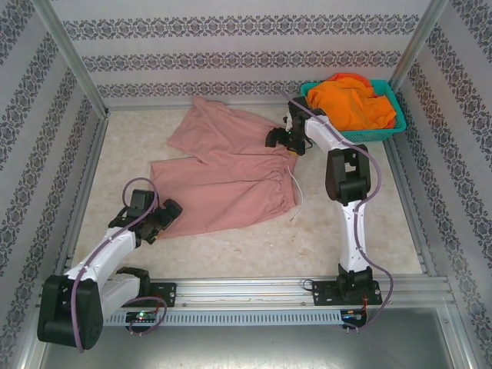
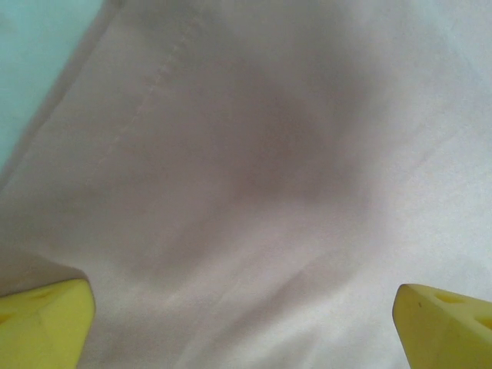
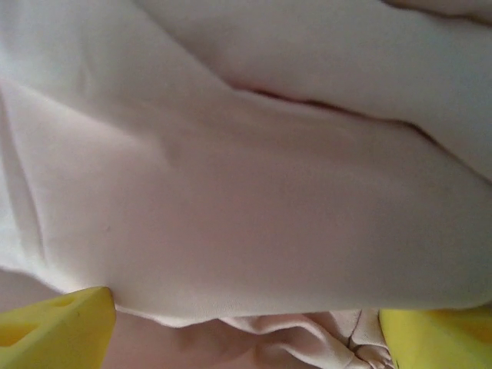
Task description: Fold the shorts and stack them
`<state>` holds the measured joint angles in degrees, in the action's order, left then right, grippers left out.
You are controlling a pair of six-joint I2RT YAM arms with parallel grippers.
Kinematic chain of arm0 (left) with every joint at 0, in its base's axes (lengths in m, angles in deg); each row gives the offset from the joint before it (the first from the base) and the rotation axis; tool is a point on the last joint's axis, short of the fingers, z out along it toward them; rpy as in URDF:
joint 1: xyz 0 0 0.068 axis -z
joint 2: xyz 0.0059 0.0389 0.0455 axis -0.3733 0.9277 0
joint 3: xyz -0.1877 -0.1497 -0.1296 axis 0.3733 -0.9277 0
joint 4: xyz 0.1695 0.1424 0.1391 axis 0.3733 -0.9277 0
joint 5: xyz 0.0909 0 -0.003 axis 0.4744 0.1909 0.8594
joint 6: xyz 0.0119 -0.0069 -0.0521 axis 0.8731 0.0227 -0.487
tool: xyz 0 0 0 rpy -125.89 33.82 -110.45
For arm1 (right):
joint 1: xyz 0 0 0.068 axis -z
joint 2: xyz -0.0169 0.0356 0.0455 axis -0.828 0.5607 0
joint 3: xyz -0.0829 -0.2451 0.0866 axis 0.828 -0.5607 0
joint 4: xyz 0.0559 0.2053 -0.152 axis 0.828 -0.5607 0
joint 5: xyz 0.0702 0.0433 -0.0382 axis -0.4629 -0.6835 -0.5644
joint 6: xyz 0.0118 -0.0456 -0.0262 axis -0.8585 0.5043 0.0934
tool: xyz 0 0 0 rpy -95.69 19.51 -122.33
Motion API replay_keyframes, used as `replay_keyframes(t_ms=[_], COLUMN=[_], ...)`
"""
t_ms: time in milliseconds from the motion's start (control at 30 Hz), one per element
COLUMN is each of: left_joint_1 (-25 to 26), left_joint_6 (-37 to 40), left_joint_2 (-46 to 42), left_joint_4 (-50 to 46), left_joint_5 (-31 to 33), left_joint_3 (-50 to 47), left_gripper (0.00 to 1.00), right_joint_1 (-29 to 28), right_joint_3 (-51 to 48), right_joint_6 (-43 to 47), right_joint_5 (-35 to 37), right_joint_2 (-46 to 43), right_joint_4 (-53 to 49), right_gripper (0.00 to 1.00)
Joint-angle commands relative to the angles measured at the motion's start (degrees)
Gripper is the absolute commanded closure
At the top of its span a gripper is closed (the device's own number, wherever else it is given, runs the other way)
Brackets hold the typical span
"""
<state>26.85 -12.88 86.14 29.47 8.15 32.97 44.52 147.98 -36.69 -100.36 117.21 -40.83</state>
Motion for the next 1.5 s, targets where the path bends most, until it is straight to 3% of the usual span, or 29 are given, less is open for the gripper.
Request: replay_keyframes(t_ms=[0, 167, 433, 733, 900, 1267, 1467], left_joint_1=[0.6, 0.52, 0.44, 0.34, 0.26, 0.08, -0.14], left_joint_6=[0.89, -1.38, -8.09, -9.85, -9.74, -9.18, -8.12], left_joint_2=[-4.82, -14.69, -16.95, -11.29, -6.52, -0.1, 2.24], left_joint_4=[-8.08, -20.84, -29.49, -22.63, -18.57, -12.22, -9.84], left_joint_5=[5.09, 12.69, 10.42, 9.61, 9.52, 10.53, 10.44], left_joint_3=[3.58, 7.26, 4.49, 2.0, 1.34, 0.27, 0.76], left_gripper=[0.0, 0.02, 0.17, 0.35, 0.44, 0.58, 0.73], right_joint_1=[0.21, -0.54, -3.73, -5.89, -5.9, -5.74, -6.07], right_joint_3=[3.41, 4.26, -5.74, -27.09, -37.76, -46.18, -50.32], right_joint_6=[-0.19, -0.09, 1.58, 3.4, 4.14, 8.95, 17.45], right_joint_5=[3.05, -0.04, -1.57, -4.08, -3.76, -5.21, -7.02], right_joint_2=[2.55, 0.99, -18.87, -43.37, -52.38, -59.04, -60.81], right_joint_4=[-2.87, -2.43, 4.16, 16.59, 20.98, 19.92, 18.02], right_gripper=[0.1, 0.09, 0.08, 0.08, 0.08, 0.08, 0.1])
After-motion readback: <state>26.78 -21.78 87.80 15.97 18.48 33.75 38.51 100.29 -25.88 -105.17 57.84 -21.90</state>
